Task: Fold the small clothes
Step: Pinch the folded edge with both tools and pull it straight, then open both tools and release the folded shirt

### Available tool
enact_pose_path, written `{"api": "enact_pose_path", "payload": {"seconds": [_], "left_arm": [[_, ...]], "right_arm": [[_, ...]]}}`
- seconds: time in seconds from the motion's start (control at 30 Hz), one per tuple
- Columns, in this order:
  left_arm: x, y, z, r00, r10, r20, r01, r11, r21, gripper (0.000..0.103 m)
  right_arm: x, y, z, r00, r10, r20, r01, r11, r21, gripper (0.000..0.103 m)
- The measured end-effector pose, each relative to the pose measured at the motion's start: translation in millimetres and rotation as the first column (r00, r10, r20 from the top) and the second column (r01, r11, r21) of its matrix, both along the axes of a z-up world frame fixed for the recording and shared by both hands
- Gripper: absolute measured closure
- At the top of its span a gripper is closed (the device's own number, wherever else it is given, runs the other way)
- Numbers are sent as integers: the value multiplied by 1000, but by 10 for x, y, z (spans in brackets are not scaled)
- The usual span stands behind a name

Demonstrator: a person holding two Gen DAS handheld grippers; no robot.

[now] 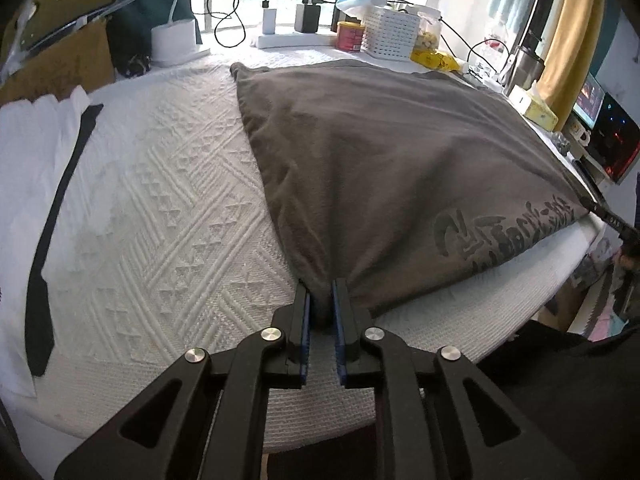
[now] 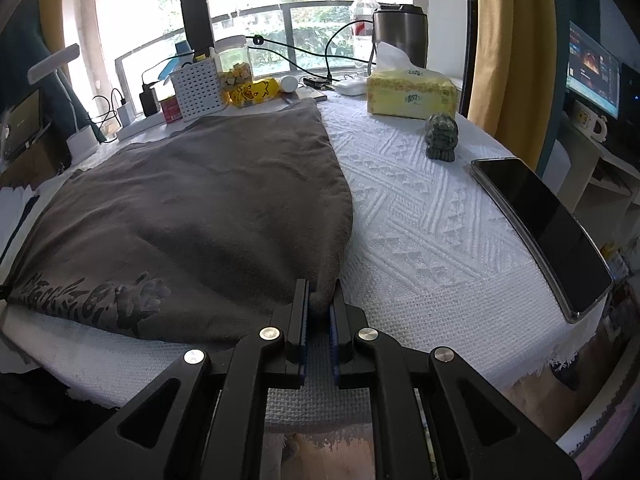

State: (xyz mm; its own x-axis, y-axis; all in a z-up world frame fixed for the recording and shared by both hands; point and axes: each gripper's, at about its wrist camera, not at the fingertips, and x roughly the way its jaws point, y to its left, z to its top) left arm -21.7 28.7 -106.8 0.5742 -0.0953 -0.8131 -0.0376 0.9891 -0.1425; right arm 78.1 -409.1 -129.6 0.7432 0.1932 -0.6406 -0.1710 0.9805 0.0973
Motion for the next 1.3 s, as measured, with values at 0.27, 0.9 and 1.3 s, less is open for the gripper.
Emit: {"api": "enact_pose_path", "payload": {"seconds": [0.27, 0.9, 1.3], "left_arm": [[74, -33, 46, 998, -9, -56, 12, 999, 42, 77], [517, 351, 441, 975, 159, 157, -158, 987, -17, 37], [1004, 212, 565, 965, 27, 262, -22, 1000, -21, 37]], "right_arm": [[29, -2, 22, 1000, -6, -23, 6, 1000, 1, 93], [248, -14, 184, 1000, -21, -14, 22, 998, 59, 39], [63, 95, 276, 988, -143, -58, 147, 986, 79, 31]]}}
